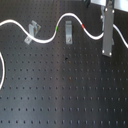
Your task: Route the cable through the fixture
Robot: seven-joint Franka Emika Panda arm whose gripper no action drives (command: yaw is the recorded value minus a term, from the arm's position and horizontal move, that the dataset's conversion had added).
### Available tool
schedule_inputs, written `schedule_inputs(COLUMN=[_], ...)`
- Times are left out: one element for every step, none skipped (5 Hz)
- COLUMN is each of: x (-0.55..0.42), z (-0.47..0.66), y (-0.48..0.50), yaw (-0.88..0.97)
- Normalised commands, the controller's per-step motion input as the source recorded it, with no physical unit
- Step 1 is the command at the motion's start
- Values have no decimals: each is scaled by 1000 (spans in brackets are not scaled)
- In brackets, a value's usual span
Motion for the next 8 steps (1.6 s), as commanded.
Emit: schedule_inputs(x=[-197,-147,-118,-128,-52,83,-3,0], z=[122,188,255,343,465,211,11,0], y=[58,40,34,38,-74,-284,-429,0], yaw=[0,0,0,0,0,328,451,-9])
